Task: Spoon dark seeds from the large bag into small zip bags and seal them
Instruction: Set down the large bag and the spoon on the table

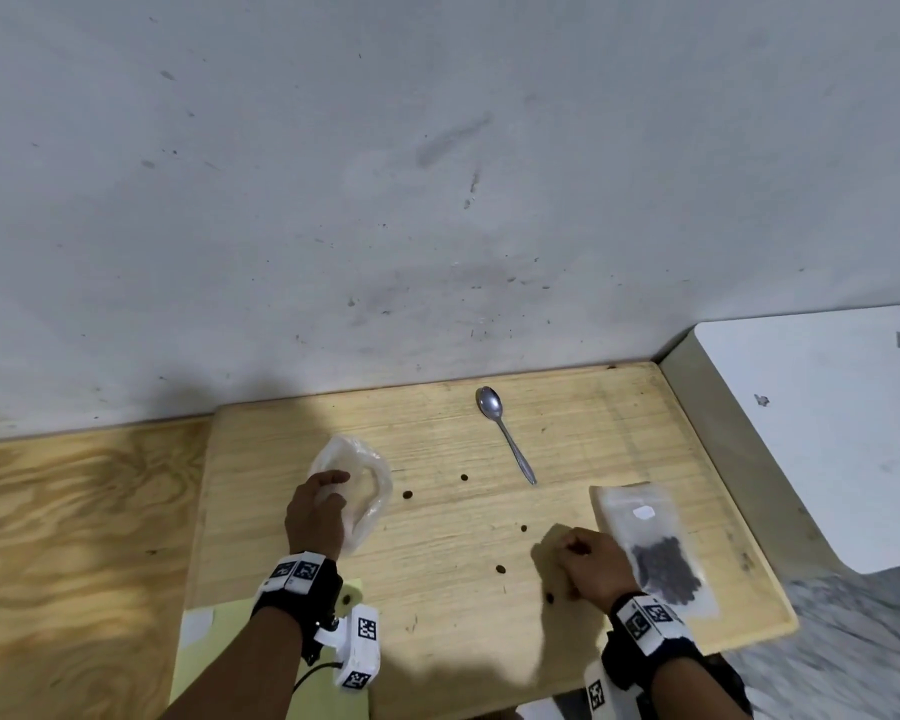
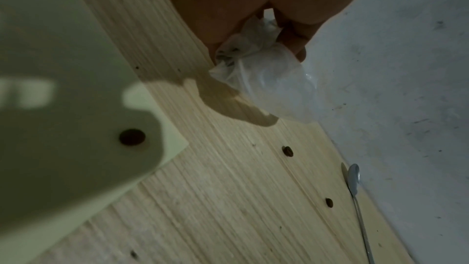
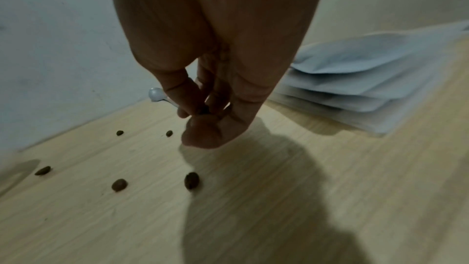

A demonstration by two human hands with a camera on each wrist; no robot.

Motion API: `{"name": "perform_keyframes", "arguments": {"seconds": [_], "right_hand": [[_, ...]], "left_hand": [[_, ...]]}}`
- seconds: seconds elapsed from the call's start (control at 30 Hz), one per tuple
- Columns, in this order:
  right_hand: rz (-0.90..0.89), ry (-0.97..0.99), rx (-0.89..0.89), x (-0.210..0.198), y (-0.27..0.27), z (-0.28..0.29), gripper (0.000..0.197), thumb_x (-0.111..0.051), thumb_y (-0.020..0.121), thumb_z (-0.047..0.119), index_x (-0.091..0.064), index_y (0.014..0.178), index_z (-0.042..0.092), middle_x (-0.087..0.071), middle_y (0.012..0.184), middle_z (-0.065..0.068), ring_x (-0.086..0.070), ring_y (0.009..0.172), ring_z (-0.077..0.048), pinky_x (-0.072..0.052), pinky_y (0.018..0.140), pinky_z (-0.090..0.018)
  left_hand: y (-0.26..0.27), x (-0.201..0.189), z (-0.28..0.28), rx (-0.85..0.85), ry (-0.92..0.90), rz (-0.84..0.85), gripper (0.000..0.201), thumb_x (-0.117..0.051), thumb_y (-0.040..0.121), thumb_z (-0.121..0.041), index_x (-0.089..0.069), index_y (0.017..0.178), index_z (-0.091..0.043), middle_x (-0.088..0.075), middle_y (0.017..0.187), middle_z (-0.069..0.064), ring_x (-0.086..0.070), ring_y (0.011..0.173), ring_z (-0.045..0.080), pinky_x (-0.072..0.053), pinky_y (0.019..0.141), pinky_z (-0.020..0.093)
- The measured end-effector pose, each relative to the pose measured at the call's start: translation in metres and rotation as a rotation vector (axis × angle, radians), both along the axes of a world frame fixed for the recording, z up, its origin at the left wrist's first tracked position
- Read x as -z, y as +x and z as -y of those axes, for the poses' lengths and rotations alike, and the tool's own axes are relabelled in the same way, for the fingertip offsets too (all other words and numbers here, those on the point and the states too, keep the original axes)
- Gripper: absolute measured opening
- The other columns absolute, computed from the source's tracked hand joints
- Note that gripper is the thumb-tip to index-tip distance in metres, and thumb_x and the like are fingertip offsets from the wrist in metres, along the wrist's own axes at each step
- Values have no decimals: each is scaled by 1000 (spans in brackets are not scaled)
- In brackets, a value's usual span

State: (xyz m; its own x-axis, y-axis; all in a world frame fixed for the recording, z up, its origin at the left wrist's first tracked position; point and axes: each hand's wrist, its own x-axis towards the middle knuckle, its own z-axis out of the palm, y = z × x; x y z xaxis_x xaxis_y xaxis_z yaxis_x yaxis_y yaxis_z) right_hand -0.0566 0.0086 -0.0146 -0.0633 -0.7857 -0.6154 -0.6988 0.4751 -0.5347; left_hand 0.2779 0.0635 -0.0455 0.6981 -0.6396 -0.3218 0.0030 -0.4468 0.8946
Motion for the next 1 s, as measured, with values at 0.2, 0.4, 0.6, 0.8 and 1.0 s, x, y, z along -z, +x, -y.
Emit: {"name": "perform_keyframes", "arguments": {"seconds": [0.2,0.4,0.6,0.8,1.0], "right_hand": [[97,86,58,0,-9,-13,26,-42,92,-1,-59,74,9,-58,67,-11,-52,61,-25,-47,44,-27],[19,18,-34,4,-10,-29,27,-56,88,9,-55,63,16,-58,66,-4,-54,65,-22,-45,56,-27],[-182,-71,-226,8,-5,-45,20,-78,77,28,-59,77,23,-62,83,4,-56,81,-15,-41,70,-22],[-280,-87,-317,16,5,-43,22,-67,83,28,-77,101,21,-74,105,-2,-66,101,-19,-52,89,-26],[-93,-83,-112,18,1,-41,10,-73,81,14,-79,83,22,-75,94,0,-67,94,-16,-51,87,-25]], "left_hand": [[-5,1,-1,59,22,1,37,-53,77,6,-72,95,-21,-66,113,3,-58,107,29,-46,95,44],[-15,-1,2,101,25,8,38,-53,75,4,-72,94,-23,-67,111,0,-59,104,28,-47,93,43],[-23,-4,4,137,13,11,37,-54,75,3,-70,88,-27,-66,108,-1,-57,104,26,-46,93,42],[-27,-6,6,157,27,6,33,-55,74,-1,-71,91,-23,-67,109,4,-58,101,28,-46,89,40],[-28,-4,9,147,38,-13,35,-55,75,2,-71,88,-26,-68,110,2,-59,103,26,-47,90,41]]}}
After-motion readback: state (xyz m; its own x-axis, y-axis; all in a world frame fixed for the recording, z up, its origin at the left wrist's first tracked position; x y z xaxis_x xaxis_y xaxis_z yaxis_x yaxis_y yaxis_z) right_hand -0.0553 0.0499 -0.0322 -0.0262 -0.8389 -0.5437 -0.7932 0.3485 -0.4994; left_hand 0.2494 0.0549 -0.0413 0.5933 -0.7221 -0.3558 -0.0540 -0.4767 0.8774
